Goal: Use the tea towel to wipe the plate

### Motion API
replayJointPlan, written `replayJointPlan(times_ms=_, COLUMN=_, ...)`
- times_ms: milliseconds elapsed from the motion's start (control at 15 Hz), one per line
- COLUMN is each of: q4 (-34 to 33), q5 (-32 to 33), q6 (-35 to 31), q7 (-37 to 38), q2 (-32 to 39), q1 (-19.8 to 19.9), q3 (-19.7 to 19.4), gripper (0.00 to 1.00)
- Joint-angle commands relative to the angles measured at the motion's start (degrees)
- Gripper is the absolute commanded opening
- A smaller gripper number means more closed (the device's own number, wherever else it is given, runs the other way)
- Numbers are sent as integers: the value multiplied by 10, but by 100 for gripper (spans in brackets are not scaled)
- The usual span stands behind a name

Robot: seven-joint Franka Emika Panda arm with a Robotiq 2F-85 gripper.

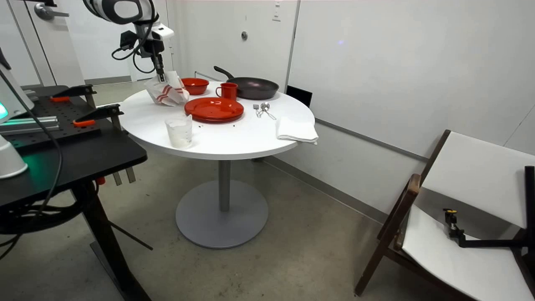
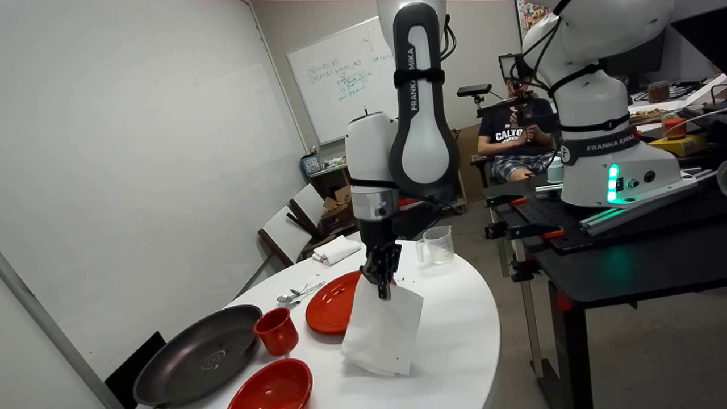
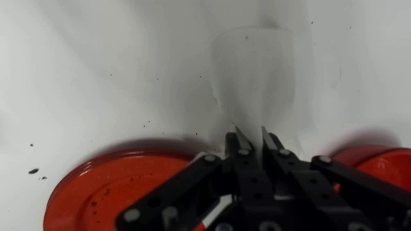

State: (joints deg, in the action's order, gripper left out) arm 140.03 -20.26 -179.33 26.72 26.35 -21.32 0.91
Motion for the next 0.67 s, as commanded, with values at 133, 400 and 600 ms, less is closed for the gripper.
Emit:
replayJointPlan(times_ms=133, q4=76, q5=8, q6=-2, q7=37, q2=-121, q1=-61, q3=-90, gripper=2)
replayJointPlan(times_ms=400, q4=79, q5=25, q6=-12, q7=56, q2=-128, q1=-109, q3=-181, gripper=2)
replayJointPlan(times_ms=600, q4=61, q5=28, q6=-11, q7=75, q2=-112, q1=-155, q3=-257, gripper=2)
